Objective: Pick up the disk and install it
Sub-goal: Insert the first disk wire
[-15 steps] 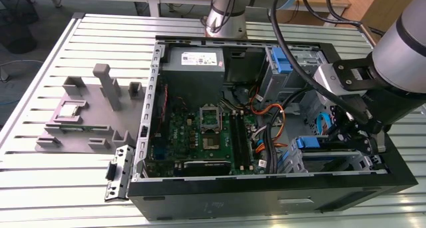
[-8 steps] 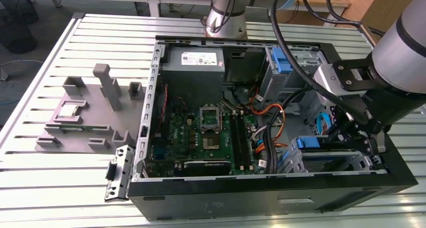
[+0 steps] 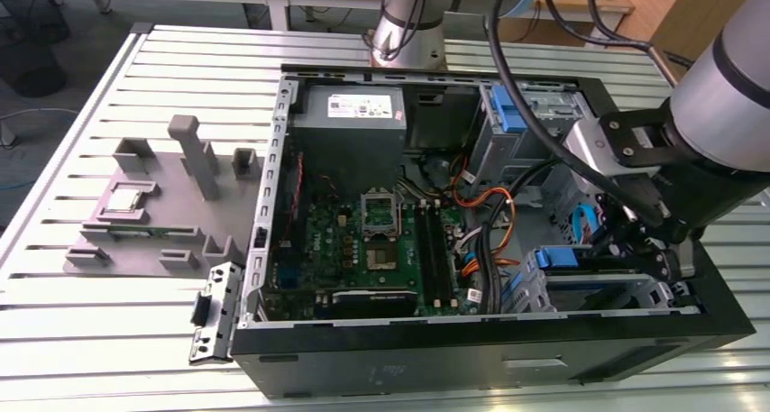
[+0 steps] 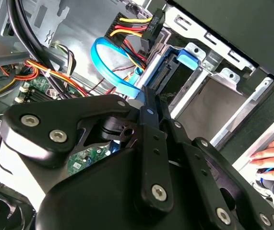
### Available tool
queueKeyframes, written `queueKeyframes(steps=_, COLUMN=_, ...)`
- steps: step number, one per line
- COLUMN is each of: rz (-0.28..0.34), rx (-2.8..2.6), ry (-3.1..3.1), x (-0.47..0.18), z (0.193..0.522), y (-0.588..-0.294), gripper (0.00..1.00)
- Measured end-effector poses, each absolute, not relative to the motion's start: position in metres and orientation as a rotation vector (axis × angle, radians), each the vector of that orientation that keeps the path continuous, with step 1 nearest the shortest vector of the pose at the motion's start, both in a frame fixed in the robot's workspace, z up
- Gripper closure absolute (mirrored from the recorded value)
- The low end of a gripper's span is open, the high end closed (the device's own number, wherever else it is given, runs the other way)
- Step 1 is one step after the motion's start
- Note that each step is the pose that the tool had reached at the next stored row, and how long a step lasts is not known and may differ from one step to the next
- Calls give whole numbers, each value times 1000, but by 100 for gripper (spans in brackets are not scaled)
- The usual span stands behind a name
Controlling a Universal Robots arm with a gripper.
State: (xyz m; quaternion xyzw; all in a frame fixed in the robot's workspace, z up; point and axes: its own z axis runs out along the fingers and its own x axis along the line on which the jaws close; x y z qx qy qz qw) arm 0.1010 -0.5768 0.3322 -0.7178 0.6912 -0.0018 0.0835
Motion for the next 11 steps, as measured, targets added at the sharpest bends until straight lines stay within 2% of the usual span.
queueKeyframes(steps=11, rz=-6, rx=-2143, ry=2063, x=100, z=329, y=-577, gripper=84)
